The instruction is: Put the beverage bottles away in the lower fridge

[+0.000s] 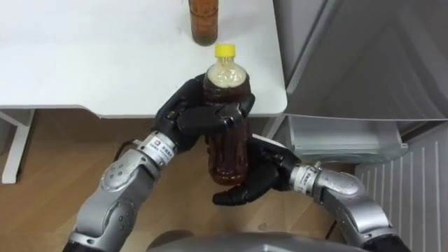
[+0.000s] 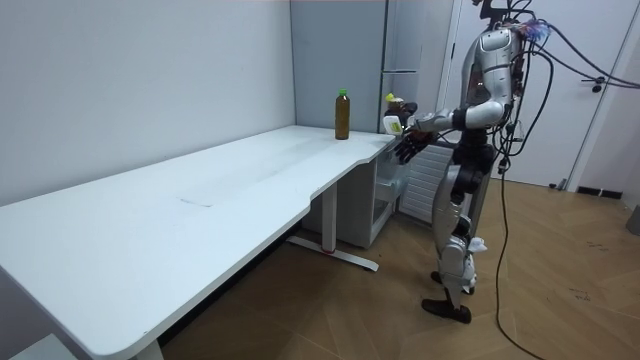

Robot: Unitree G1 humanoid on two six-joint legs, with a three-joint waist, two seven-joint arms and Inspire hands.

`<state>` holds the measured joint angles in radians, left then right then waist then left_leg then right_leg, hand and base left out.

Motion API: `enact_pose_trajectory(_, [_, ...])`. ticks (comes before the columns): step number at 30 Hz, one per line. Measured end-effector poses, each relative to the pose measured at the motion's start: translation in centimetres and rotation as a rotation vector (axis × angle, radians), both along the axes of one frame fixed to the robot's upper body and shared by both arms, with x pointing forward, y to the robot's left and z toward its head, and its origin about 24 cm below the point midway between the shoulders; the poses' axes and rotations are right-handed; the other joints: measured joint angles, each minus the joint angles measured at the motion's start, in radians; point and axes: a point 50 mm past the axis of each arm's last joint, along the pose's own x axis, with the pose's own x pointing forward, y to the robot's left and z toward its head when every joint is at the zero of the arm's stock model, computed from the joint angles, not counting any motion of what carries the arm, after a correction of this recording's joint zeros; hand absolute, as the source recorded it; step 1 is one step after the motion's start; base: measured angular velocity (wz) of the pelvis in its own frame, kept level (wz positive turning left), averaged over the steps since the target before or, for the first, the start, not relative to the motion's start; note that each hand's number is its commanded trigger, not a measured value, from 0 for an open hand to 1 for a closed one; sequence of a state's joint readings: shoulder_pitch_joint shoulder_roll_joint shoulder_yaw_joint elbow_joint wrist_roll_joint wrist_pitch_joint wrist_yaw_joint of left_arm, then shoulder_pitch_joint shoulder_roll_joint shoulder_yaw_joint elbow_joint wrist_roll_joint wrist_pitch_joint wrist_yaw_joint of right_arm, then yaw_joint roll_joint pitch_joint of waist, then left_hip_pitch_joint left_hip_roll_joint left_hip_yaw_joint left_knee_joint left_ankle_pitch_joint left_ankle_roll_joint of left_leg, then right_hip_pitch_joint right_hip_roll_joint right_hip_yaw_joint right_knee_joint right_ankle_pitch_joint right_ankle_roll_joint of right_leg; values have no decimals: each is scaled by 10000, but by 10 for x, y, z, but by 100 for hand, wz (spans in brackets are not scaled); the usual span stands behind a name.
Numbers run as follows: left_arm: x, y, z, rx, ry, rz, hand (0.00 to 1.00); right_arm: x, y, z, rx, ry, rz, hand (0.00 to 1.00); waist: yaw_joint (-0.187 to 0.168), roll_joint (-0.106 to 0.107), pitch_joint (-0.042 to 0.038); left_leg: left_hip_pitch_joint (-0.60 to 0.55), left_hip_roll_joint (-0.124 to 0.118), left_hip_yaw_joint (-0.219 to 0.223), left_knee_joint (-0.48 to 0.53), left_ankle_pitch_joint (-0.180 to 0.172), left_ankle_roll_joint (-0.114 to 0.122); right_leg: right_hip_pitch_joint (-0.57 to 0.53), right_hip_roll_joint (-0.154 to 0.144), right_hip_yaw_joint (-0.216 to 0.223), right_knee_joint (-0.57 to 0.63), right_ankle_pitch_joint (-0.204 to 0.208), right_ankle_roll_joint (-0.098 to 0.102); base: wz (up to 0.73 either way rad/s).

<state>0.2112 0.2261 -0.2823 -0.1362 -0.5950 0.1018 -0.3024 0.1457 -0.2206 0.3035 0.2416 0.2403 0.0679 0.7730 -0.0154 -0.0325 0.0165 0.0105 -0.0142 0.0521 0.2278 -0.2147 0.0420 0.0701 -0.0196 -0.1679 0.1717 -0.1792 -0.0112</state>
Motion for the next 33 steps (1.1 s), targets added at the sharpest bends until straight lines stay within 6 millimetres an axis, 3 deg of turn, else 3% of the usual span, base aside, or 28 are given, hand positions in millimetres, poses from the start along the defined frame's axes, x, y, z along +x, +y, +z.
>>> enact_pose_trajectory(10, [-7,-10,-3,529,-196,-819,100,-8,9,8,551,-33,1545,0,29,66,3,-38,6,-43,-69,0,0,-23,30,-32,27,0,0,0])
enact_pose_trajectory(21, [-13,-13,-10,997,-392,-1356,100,-12,8,8,931,274,1528,0,517,-95,1,-16,0,-45,-30,1,0,-40,23,-33,27,0,0,0])
enact_pose_trajectory(32, [-15,-16,-13,964,-757,-1535,100,-17,10,8,2070,870,725,0,497,-119,40,-406,-3,-164,99,-1,2,-313,25,-148,164,0,0,2])
enact_pose_trajectory(33, [-16,-16,-14,997,-719,-1569,100,-19,11,7,2186,999,592,20,501,-106,37,-423,-3,-174,98,-1,2,-319,26,-169,165,0,0,4])
